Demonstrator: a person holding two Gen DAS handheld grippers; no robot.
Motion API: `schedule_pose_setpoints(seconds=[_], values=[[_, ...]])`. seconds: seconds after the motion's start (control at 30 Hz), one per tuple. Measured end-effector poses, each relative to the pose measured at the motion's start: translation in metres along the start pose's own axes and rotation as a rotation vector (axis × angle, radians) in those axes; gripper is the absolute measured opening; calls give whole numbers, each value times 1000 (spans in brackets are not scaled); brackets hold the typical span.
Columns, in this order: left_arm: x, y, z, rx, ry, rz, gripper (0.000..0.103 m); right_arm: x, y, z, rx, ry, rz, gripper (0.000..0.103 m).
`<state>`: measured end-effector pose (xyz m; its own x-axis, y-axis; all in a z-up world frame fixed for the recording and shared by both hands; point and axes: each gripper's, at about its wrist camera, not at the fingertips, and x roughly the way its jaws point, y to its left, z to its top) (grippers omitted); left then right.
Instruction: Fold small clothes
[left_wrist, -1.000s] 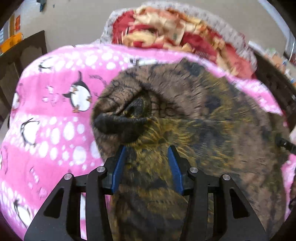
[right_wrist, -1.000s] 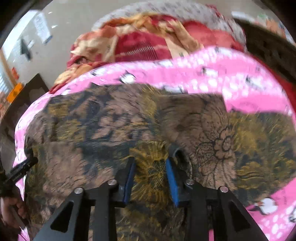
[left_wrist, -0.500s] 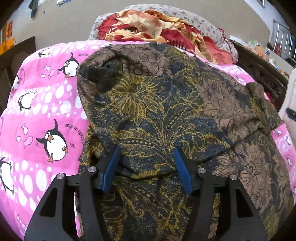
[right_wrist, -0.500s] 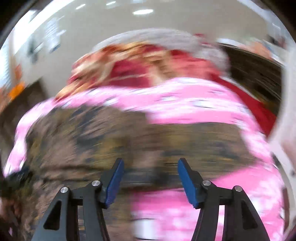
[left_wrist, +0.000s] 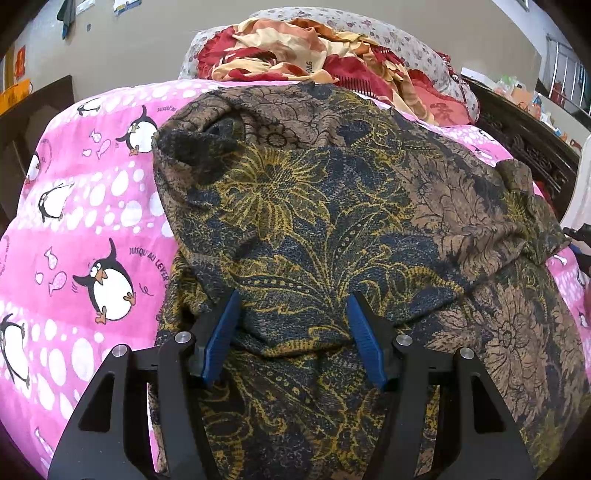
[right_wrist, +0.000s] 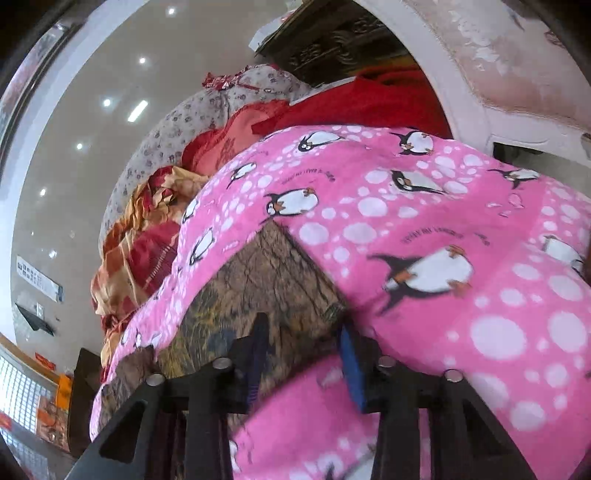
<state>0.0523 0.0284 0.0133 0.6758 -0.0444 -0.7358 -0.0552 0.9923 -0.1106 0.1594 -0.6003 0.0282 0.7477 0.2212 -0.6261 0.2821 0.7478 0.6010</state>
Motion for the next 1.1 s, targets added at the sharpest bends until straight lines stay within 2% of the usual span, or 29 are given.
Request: schedule_pose_setpoints(seconds=[0.03, 0.07, 0.1, 0.13, 0.2, 0.33, 0.4, 0.5, 0.6, 0.7, 0.83, 0.97, 1.1], values=[[0, 0, 0, 0, 0, -1, 60, 2, 4, 0, -8, 6, -5, 28], [0, 0, 0, 0, 0, -1, 60, 5, 7, 2, -19, 10, -2, 15], [0, 0, 0, 0, 0, -1, 60, 5, 12, 5, -43, 21, -5, 7], [0, 0, 0, 0, 0, 0, 60, 0, 15, 5, -64, 14, -19, 5], [0, 0, 0, 2, 0, 2, 60, -17, 30, 14, -122, -31, -27, 4], [0, 0, 0, -3, 0, -4, 60, -88, 56, 51, -184, -211, -62, 4], [0, 1, -1, -7, -1, -9, 61, -126, 71, 73, -236, -297, -107, 4], [-1, 2, -1, -13, -2, -22, 62, -157, 99, 87, -338, -370, -168, 4], [-1, 3, 0, -15, -2, -30, 63, -162, 131, 78, -408, -366, -120, 4], [-2, 5, 0, -21, -5, -39, 64, -144, 182, 46, -523, -321, -30, 4], [-3, 6, 0, -27, -7, -47, 64, -110, 266, -32, -706, -222, 162, 4], [-4, 10, -1, -43, -13, -65, 63, -69, 346, -126, -855, -91, 328, 4], [-6, 16, -1, -73, -21, -99, 63, -15, 408, -216, -907, 65, 447, 4]])
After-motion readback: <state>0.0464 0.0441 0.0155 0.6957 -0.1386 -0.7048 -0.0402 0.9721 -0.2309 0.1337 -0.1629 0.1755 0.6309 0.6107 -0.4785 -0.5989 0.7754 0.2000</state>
